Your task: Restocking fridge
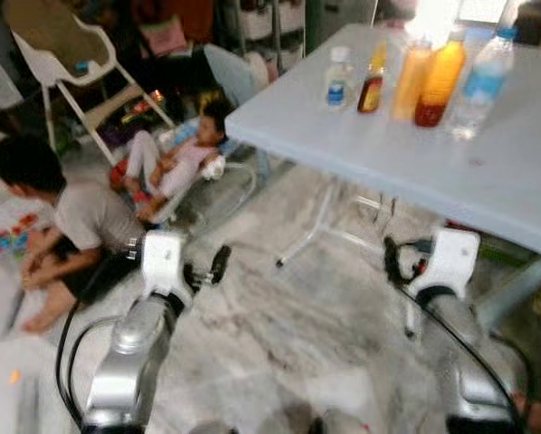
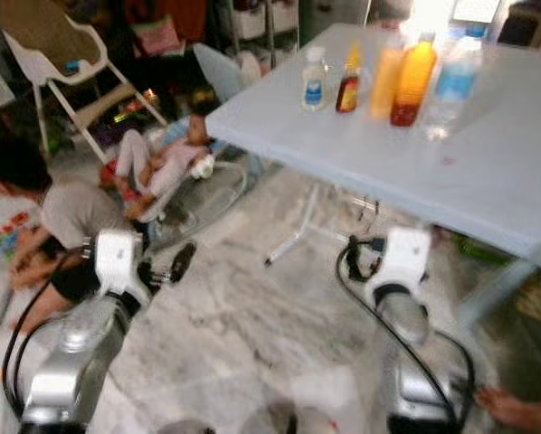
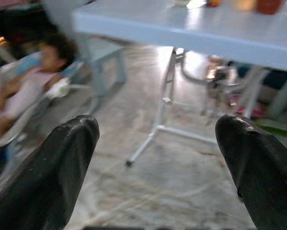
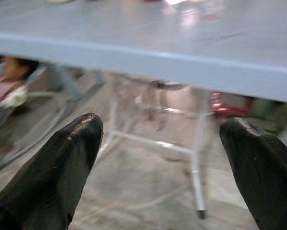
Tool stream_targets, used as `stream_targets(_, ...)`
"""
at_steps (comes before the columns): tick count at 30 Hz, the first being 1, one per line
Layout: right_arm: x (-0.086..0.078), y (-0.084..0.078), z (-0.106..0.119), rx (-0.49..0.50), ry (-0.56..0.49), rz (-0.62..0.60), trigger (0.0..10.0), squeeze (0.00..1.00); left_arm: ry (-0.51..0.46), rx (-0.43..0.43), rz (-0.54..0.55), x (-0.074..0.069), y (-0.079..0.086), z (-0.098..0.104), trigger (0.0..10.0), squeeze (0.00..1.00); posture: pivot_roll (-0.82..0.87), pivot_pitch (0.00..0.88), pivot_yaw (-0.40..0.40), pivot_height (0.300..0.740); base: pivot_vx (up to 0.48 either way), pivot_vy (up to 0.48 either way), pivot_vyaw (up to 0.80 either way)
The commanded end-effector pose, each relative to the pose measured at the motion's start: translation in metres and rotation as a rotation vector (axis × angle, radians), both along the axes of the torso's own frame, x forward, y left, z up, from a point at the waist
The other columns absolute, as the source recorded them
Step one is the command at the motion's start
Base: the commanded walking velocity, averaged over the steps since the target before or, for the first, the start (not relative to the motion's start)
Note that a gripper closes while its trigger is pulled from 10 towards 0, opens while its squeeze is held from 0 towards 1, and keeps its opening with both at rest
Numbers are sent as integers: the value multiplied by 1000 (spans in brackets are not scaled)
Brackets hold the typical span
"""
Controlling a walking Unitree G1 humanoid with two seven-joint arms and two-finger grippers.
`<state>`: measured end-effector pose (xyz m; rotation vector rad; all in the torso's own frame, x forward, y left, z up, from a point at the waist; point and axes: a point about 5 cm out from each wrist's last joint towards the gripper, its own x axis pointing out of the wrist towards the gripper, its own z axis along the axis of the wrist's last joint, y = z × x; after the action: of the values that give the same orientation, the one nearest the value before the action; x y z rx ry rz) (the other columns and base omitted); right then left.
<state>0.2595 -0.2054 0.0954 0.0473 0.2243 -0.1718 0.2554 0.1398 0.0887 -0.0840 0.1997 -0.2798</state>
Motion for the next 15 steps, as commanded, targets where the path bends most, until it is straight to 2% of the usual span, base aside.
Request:
stream_targets(1, 1, 8, 4, 14, -21, 16, 10000, 0, -6, 20, 12, 1, 8, 2, 10000, 0, -34, 0, 43, 740, 0, 0, -800)
stream_targets(5, 1, 8, 4, 10, -23, 15, 10000, 0, -20, 30, 20, 2, 8, 3, 10000, 0, -34, 0, 42, 740, 0, 0, -800)
stream_targets(8, 1, 7, 7, 22, -46, 27, 10000, 0, -50, 83, 66, 3, 13, 5, 10000, 0, -35, 0, 40, 740, 0, 0, -800)
stream_targets(10, 1, 7, 22, 26, -160, 61, 10000, 0, -82, 78, 115, 4, 19, 8, 10000, 0, -33, 0, 37, 740, 0, 0, 0)
stream_targets(14, 1, 6, 25, -5, -158, 59, 10000, 0, -97, 55, 130, 4, 23, 11, 10000, 0, -35, 0, 34, 740, 0, 0, 0)
stream_targets(15, 2, 5, 25, -47, -149, 52, 10000, 0, -126, 41, 151, 6, 25, 15, 10000, 0, -35, 0, 31, 740, 0, 0, 0)
